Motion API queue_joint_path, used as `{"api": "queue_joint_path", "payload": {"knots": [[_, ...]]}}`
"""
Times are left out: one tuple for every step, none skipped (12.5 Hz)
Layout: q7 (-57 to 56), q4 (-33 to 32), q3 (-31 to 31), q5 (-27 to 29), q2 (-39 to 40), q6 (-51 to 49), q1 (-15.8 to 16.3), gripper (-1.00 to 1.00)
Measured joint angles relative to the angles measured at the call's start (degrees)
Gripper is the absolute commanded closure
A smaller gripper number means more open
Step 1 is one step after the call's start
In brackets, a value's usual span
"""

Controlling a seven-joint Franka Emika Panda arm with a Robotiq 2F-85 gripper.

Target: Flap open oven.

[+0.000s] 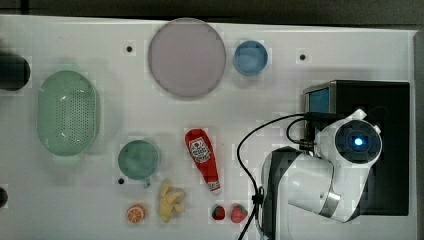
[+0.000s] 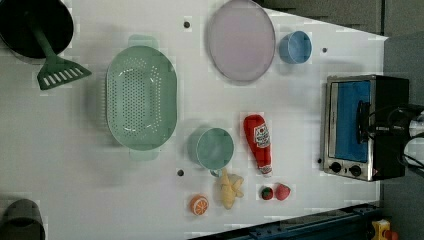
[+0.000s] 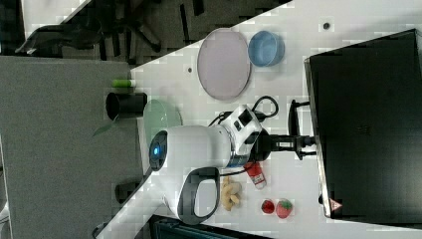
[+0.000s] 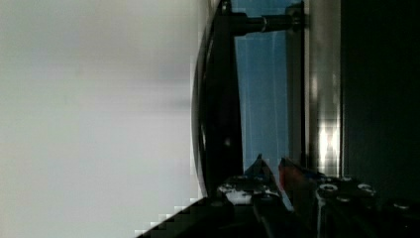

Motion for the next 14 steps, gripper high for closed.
{"api": "queue_joint_path", "payload": {"knots": [[0.0,0.0,0.2,0.4,0.0,0.6,-0.2,0.65],[0.0,-0.1,0.4,0.2,0.0,1.0,-0.4,0.65],[0.0,-0.1,0.2,0.3,0.0,1.0,-0.3,0.65],[0.0,-0.2,0.1,0.4,0.1,1.0,-0.2,0.65],[0.0,-0.2,0.3,0.4,0.1,1.0,-0.2,0.65],[0.0,-0.2,0.8,0.4,0.1,1.0,-0.2,0.65],[0.0,-0.3,1.3,0.2,0.0,1.1,-0.2,0.65],[0.1,-1.0,2.3,-0.9,-0.1,1.5,-0.3,0.65],[0.5,-1.6,3.6,-2.6,0.0,1.7,-0.4,0.65],[1.8,-1.9,4.6,-4.9,0.2,1.5,0.0,0.65],[4.4,-2.1,5.3,-7.6,0.7,1.5,0.8,0.65],[7.5,-2.1,6.1,-10.0,1.2,1.2,1.5,0.65],[10.9,-2.4,7.0,-13.3,1.6,0.9,2.1,0.65],[14.7,-3.0,7.9,-15.8,1.8,0.9,2.6,0.65]]}}
